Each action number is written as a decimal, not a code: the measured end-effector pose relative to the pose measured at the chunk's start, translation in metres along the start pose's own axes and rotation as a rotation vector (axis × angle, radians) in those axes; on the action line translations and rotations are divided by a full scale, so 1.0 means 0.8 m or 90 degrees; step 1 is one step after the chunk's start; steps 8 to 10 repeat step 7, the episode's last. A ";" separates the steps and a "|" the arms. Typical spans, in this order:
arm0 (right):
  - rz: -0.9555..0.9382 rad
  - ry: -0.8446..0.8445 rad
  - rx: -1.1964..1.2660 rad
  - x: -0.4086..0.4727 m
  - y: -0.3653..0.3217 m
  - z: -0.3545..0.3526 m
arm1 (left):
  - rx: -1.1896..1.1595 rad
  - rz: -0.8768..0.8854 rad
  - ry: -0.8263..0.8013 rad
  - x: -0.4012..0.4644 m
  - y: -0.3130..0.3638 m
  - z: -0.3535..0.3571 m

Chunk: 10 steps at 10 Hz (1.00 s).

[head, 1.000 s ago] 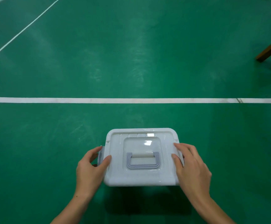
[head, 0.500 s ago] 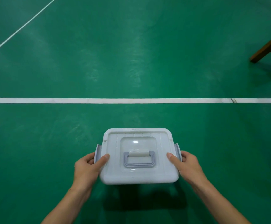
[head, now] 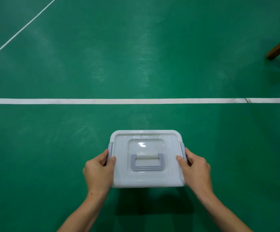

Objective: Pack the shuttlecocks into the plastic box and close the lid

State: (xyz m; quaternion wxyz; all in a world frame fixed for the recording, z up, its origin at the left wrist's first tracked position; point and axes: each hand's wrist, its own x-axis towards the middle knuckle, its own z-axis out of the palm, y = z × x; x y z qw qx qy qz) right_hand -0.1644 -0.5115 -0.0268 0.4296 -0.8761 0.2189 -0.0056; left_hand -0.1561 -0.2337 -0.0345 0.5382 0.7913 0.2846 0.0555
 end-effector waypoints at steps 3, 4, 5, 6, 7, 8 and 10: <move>-0.061 -0.024 -0.169 -0.005 0.005 0.006 | 0.211 0.175 -0.021 -0.003 0.004 -0.008; -0.102 -0.022 -0.179 -0.008 0.006 0.003 | 0.176 0.142 -0.040 0.003 0.009 -0.009; -0.099 -0.024 -0.213 0.005 0.002 -0.003 | 0.184 0.141 -0.064 0.021 0.017 -0.008; -0.108 -0.029 -0.259 0.034 -0.012 -0.008 | 0.232 0.162 -0.081 0.045 0.031 -0.004; -0.153 -0.021 -0.318 0.073 -0.043 -0.008 | 0.383 0.206 -0.105 0.089 0.060 0.004; -0.153 -0.021 -0.318 0.073 -0.043 -0.008 | 0.383 0.206 -0.105 0.089 0.060 0.004; -0.153 -0.021 -0.318 0.073 -0.043 -0.008 | 0.383 0.206 -0.105 0.089 0.060 0.004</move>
